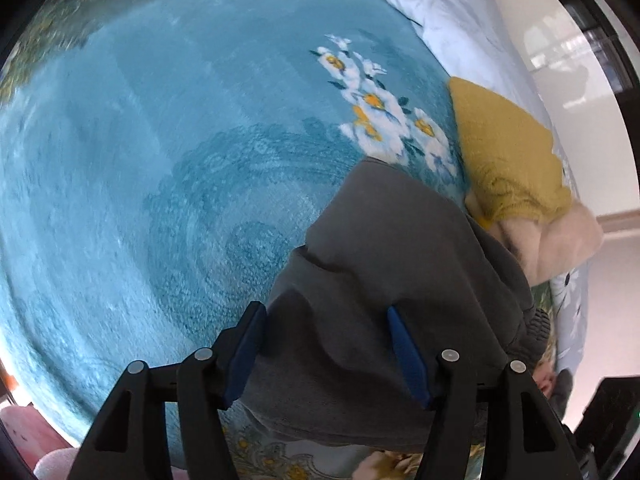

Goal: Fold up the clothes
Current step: 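Fold the waistband over with the left gripper while the right gripper grasps the folded bundle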

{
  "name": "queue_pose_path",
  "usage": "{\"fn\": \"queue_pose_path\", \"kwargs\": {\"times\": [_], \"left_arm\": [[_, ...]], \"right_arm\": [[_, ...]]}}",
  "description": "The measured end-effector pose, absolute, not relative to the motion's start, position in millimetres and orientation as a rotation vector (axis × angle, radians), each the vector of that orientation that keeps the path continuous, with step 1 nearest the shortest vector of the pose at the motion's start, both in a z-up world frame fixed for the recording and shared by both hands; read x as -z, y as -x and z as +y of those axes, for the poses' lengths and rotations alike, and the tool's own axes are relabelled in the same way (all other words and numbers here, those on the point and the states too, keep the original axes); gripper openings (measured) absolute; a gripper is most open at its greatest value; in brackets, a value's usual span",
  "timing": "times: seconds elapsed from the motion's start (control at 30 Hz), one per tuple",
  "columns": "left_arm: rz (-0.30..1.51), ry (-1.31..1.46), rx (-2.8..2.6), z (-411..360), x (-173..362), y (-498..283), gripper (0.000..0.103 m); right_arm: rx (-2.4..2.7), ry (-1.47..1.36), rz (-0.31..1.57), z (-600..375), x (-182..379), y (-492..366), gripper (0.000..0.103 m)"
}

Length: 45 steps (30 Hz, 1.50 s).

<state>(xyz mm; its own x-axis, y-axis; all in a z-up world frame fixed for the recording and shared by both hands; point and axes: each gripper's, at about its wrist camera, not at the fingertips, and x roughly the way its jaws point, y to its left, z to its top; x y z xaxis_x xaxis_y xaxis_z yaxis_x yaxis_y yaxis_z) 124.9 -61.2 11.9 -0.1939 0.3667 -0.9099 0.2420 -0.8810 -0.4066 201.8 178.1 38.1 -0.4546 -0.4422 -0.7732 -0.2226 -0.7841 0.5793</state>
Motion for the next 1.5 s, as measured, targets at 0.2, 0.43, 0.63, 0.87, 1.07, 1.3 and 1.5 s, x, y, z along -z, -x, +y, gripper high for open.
{"fn": "queue_pose_path", "kwargs": {"times": [0.2,0.43,0.63,0.87,1.07,1.3,1.5], "left_arm": [[-0.816,1.904,-2.214,-70,-17,-126,0.067],[-0.895,1.669,-2.038,-65,-39,-134,0.070],[-0.757,1.893,-2.050,-50,-21,-131,0.070],[-0.725,1.918,-2.080,-45,-24,-130,0.070],[-0.683,1.705,-2.233,-45,-53,-134,0.070],[-0.503,1.655,-2.173,-21,-60,-136,0.070],[-0.469,1.857,-2.049,-7,-24,-125,0.070]], "right_arm": [[2.432,-1.499,-0.914,175,-57,-199,0.018],[2.338,-1.160,-1.119,212,-110,-228,0.014],[2.310,-1.441,-1.239,235,-35,-256,0.014],[2.301,-1.598,-1.311,240,-1,-267,0.023],[2.613,-1.527,-0.846,232,-75,-252,0.038],[2.550,-1.501,-0.612,197,-67,-212,0.047],[2.496,-1.708,-0.632,212,-11,-196,0.048]]}}
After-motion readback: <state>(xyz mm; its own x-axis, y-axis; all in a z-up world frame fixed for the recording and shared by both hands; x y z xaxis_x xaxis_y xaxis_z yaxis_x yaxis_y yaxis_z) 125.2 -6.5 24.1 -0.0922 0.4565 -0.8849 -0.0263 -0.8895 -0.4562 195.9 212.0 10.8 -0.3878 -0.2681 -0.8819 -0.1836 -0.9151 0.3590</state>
